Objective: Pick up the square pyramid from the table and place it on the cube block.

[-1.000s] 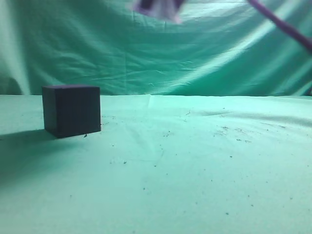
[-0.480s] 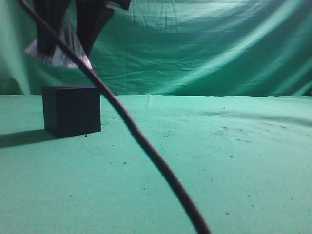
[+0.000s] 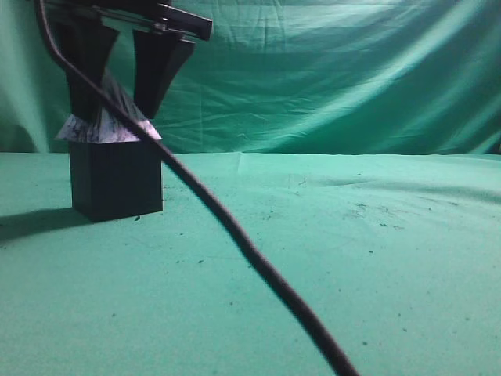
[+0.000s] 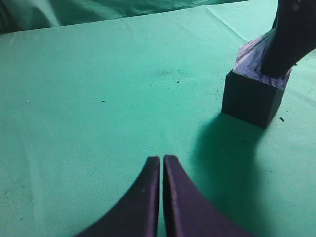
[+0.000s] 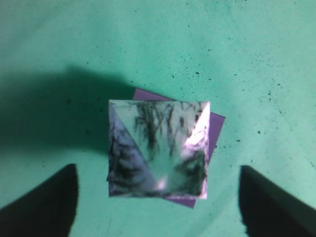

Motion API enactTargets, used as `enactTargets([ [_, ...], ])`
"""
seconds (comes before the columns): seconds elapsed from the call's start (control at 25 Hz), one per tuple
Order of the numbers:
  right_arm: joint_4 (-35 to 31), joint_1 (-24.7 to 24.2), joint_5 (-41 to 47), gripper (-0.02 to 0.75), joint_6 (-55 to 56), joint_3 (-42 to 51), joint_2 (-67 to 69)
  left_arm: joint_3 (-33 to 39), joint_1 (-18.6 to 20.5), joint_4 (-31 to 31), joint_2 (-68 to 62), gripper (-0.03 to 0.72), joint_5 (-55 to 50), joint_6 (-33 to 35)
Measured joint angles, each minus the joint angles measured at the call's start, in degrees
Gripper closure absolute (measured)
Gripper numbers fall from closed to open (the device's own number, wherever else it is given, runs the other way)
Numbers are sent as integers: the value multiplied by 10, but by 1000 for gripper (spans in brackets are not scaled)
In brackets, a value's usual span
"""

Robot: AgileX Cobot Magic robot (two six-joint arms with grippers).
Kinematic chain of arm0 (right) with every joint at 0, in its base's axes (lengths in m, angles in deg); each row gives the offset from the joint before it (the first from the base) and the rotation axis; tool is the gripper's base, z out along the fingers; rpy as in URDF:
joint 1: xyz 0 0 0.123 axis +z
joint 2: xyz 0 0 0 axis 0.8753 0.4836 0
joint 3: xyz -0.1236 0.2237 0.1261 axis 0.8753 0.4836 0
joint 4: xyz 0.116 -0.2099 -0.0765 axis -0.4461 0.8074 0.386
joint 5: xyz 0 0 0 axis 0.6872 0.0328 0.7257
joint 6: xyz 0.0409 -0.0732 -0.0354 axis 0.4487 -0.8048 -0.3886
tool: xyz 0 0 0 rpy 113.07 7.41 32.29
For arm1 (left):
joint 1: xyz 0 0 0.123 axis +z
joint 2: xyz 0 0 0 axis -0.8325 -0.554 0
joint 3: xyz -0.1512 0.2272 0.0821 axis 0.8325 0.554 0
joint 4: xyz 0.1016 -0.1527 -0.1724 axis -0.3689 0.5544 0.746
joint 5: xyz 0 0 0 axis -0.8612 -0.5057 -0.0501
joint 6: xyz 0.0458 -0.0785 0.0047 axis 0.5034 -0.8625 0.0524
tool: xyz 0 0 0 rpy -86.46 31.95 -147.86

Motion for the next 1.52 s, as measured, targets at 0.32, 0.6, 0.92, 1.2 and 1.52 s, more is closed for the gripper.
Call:
enactTargets([
  [0.32,57,0,19,445,4,-44,-125,0,0,0,0,688,0,0],
  [0.6,116,-38,22,738,101,84,-361,0,0,0,0,688,0,0],
  [0.92,115,-61,-52,738,168,398,-650,0,0,0,0,688,0,0],
  [1.2,112,-62,-148,738,188,588,-831,0,0,0,0,688,-1,0],
  [1.52,97,-62,-182,738,196,701,-956,0,0,0,0,688,-1,0],
])
